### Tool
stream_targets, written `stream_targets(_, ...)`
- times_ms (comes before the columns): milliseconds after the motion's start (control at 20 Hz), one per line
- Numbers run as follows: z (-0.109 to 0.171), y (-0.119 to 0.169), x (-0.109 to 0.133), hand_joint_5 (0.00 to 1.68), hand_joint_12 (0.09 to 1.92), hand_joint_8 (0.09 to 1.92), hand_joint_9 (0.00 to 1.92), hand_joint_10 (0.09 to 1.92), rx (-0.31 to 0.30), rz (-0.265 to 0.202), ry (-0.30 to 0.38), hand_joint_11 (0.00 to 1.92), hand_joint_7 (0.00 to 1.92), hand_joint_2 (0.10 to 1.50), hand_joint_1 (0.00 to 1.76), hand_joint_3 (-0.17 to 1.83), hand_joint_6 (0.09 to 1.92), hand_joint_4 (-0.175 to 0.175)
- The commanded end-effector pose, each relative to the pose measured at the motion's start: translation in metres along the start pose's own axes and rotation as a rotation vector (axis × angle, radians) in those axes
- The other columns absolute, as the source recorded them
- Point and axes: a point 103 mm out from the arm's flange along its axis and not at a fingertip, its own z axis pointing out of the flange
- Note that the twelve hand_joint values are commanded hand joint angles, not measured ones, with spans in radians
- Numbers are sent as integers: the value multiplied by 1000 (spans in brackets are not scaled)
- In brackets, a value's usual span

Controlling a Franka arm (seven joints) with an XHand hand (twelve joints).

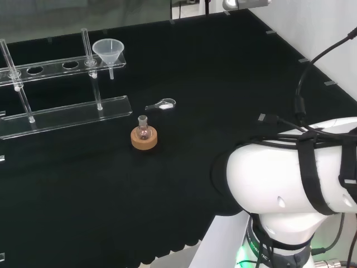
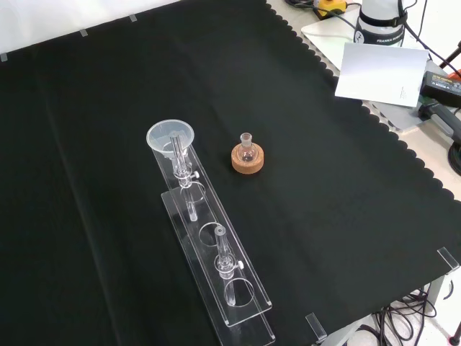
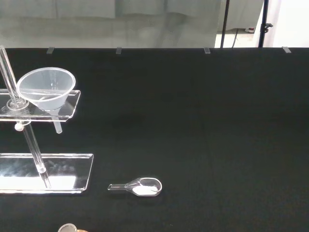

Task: Pick up the funnel from the transparent funnel stand.

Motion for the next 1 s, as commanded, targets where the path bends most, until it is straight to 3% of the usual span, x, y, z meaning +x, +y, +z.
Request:
stream_targets(50,0,0,0,122,1382,87,50,683,-9,2,-6,12,64,1117,63,386,87,34)
stream_targets(550,0,4,0,139,1332,87,66,633,3,29,-23,0,63,1184,0,406,87,44)
stream_targets(1000,9,34,10,141,1327,87,69,627,25,58,-51,0,64,1185,0,402,87,44)
